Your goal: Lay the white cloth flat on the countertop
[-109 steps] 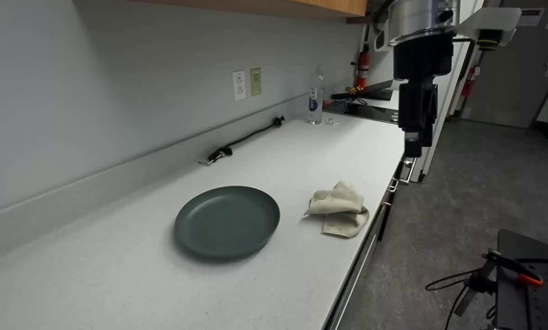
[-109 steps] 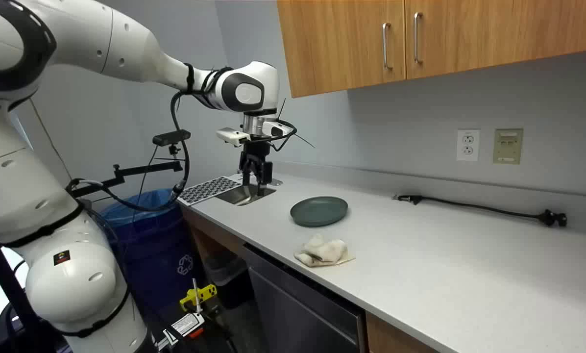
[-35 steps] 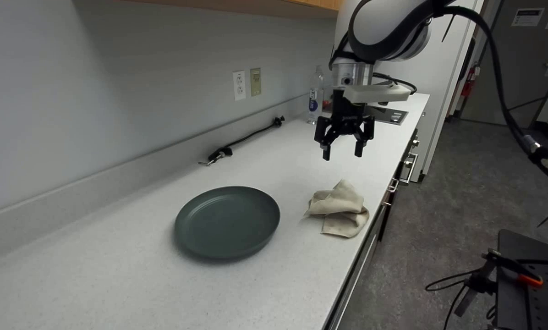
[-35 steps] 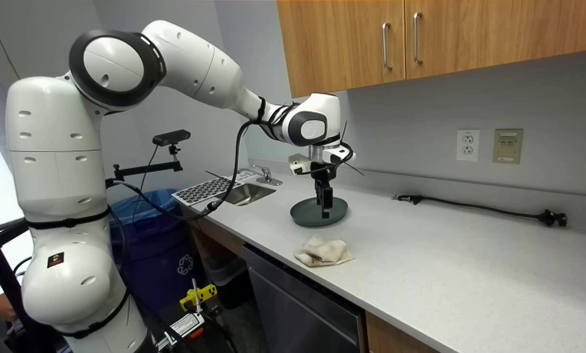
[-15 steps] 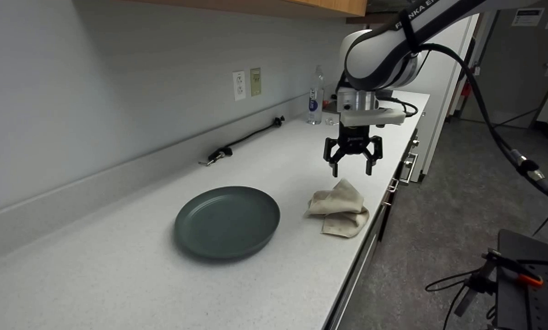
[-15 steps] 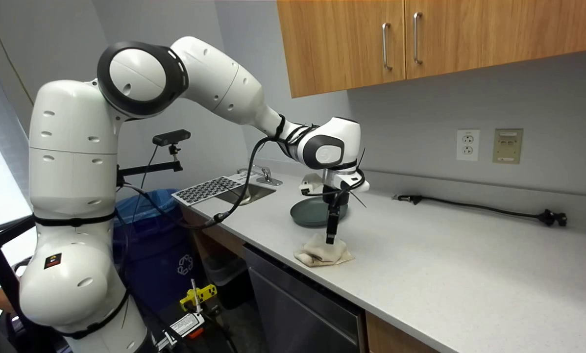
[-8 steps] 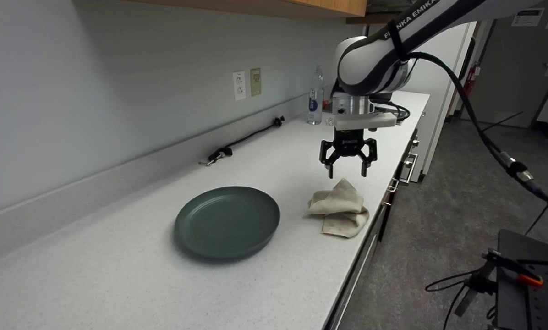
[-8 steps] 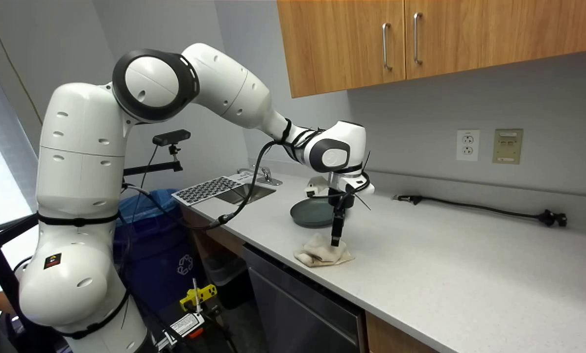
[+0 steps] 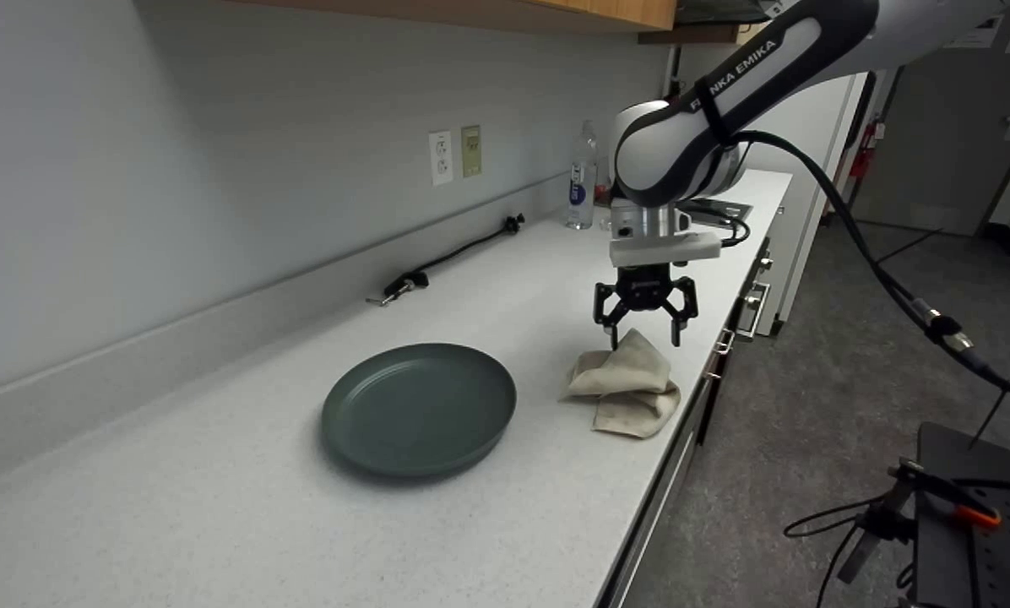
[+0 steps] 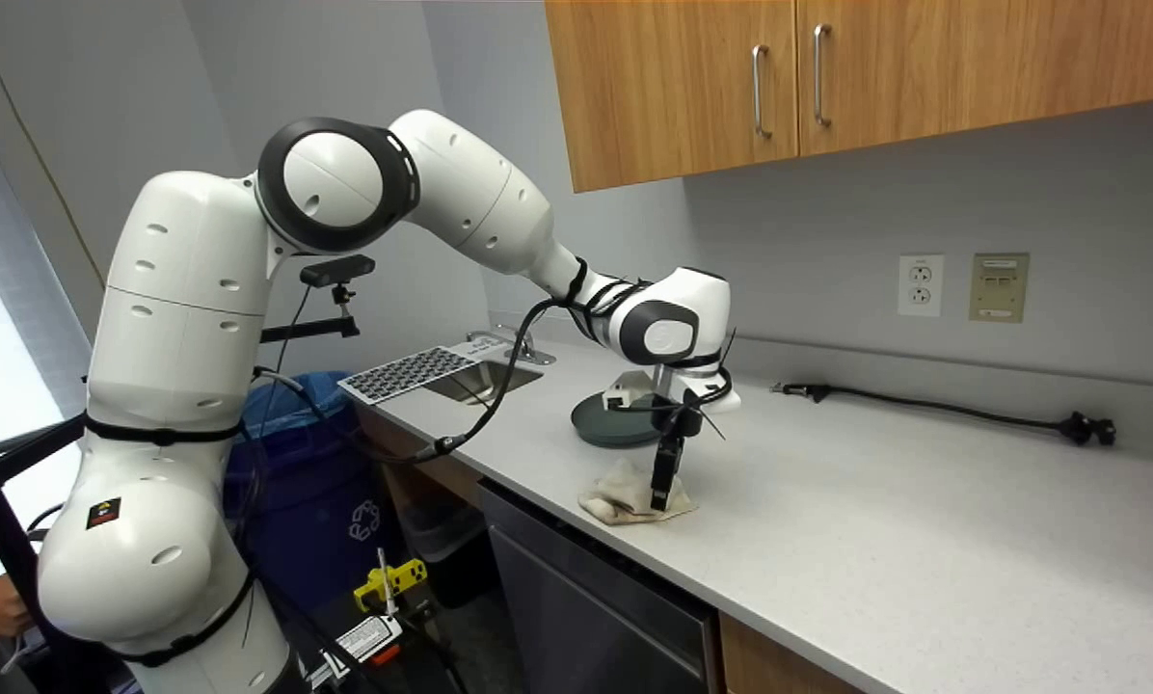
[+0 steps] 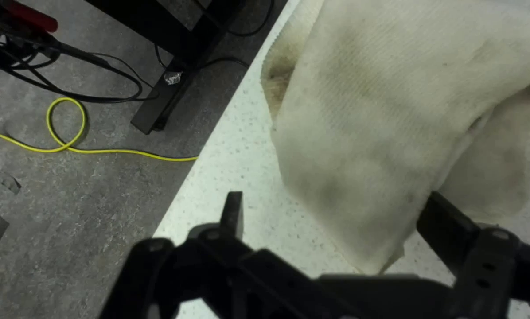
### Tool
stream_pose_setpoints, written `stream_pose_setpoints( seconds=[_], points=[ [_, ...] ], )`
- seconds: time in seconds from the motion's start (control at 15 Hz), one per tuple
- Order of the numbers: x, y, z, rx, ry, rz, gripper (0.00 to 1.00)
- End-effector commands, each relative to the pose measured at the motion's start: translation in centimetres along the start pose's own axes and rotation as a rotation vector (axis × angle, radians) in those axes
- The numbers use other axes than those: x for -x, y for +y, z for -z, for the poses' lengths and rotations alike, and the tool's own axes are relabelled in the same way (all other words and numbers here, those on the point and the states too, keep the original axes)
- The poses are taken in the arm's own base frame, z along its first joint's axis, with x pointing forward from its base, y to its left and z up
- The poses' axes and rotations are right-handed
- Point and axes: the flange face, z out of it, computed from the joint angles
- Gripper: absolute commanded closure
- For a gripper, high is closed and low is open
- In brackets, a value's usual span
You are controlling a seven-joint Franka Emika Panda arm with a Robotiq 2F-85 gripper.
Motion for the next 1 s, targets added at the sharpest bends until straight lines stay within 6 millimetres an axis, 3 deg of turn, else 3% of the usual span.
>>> stream_pose_setpoints(
  seconds=[0.0,0.13,0.27,0.33,0.6,0.93],
  points=[
    [-0.5,-0.2,-0.6,0.033,0.001,-0.038,0.06],
    [-0.5,-0.1,-0.7,0.040,0.002,-0.049,0.17],
    [-0.4,0.0,-0.6,0.042,0.007,-0.056,0.16],
    [-0.3,0.0,-0.5,0.042,0.010,-0.058,0.22],
    [1.2,-0.1,0.4,0.046,0.018,-0.040,0.00],
    [3.5,-0.5,1.1,0.087,-0.002,-0.020,0.00]
  ],
)
